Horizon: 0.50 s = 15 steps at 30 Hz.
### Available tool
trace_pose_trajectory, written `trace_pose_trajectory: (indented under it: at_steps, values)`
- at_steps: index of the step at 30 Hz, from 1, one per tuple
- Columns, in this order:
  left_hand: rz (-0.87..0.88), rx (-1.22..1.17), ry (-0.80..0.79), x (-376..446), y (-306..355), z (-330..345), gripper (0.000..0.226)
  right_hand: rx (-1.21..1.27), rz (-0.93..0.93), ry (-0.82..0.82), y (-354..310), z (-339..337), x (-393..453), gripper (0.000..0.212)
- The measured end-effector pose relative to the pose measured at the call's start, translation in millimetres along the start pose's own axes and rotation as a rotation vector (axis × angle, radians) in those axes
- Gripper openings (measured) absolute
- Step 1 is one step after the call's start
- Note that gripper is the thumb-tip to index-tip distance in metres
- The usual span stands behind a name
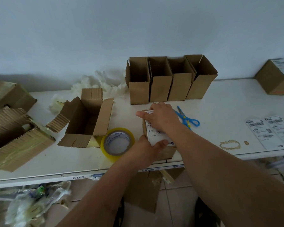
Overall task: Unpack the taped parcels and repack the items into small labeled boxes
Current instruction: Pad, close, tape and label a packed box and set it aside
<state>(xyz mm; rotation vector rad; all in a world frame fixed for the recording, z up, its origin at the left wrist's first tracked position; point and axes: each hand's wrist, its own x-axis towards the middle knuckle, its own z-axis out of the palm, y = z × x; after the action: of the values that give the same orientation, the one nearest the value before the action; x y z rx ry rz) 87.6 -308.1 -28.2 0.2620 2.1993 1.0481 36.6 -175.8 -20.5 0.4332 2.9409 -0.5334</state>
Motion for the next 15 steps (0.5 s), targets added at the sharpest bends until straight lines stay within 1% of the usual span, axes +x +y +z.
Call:
trace_pose_trajectory:
  at_steps: [1, 3, 5, 6, 8, 10, 13, 15]
  values:
    - [-0.009, -0.006, -0.002, -1, 1, 0, 0.065, 0.026, 0.001, 0.0, 1, -1, -1, 0.076]
    - [-0.04, -0.02, -0.011, -3, 0, -2, 0.062, 0.172, -0.009, 0.017, 4, -5, -3, 0.071]
    - [-0.082, -0.06, -0.023, -6, -2, -5, 0.059, 0.33, -0.014, 0.043, 10, -11, -8, 0.075]
    - [-0.096, -0.086, -0.025, -7, -2, -6, 0.058, 0.369, 0.002, 0.059, 15, -13, -11, 0.078]
    - [-0.108, -0.107, -0.014, -9, -4, -10, 0.058, 0.435, 0.078, 0.086, 27, -12, -22, 0.086]
    - [-0.096, -0.077, -0.001, -10, -5, -12, 0.059, 0.551, 0.17, 0.062, 39, -5, -39, 0.09]
    - [-0.054, -0.06, 0.024, -14, -4, -9, 0.049, 0.715, 0.266, -0.026, 49, 8, -65, 0.084]
    - [-0.042, -0.056, 0.043, -17, -2, -5, 0.046, 0.768, 0.324, -0.042, 53, 16, -78, 0.079]
